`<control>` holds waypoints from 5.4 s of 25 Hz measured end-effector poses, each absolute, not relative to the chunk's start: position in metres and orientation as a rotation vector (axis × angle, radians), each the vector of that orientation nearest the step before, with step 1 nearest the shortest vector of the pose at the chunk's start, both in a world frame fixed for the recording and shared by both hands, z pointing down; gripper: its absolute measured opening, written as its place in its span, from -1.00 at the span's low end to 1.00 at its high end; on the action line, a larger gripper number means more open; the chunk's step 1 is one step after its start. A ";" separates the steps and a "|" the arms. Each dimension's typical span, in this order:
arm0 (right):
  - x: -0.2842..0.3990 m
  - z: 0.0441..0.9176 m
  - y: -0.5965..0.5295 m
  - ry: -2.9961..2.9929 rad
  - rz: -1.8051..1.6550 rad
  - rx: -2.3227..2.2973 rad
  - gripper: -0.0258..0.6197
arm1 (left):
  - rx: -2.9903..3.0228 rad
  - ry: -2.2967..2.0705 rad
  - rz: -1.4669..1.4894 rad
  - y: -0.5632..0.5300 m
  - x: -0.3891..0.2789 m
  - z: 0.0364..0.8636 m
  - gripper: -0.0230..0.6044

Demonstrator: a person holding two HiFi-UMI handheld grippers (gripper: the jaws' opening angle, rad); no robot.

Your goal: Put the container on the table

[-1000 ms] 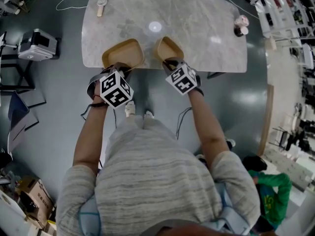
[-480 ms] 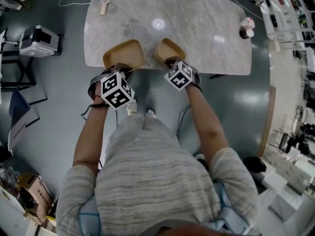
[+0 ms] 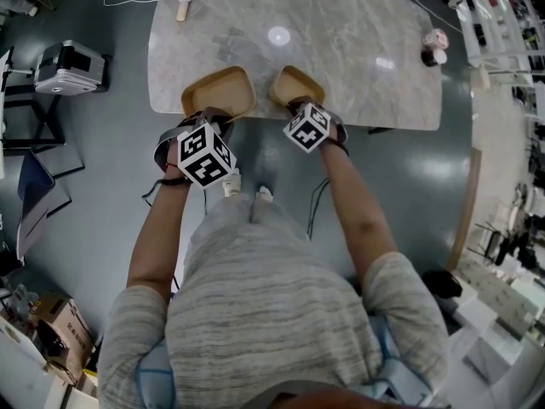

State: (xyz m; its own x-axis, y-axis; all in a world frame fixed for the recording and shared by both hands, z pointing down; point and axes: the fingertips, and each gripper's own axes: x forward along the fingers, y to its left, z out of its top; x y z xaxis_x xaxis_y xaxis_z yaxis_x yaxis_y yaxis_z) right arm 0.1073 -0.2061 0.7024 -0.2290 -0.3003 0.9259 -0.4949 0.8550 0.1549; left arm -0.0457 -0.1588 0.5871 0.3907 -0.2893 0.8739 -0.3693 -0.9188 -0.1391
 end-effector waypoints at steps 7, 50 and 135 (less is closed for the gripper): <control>0.102 0.714 -0.202 -1.797 0.185 0.538 -0.85 | 2.554 -0.600 1.576 -0.161 -0.045 0.589 -0.92; 0.096 0.719 -0.210 -1.780 0.176 0.503 -0.74 | 2.542 -0.575 1.586 -0.163 -0.052 0.594 -0.92; 0.090 0.472 -0.169 -2.501 0.227 1.251 -0.92 | 2.594 -0.643 1.644 -0.171 -0.052 0.571 -0.92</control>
State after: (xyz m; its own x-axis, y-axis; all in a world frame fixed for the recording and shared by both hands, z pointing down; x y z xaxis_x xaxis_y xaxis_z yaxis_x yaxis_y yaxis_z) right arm 0.0901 -0.1691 0.4719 -0.5576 -0.7458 0.3645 -0.7993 0.6009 0.0067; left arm -0.0519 -0.1707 0.5711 0.3668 -0.3372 0.8670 -0.3407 -0.9159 -0.2121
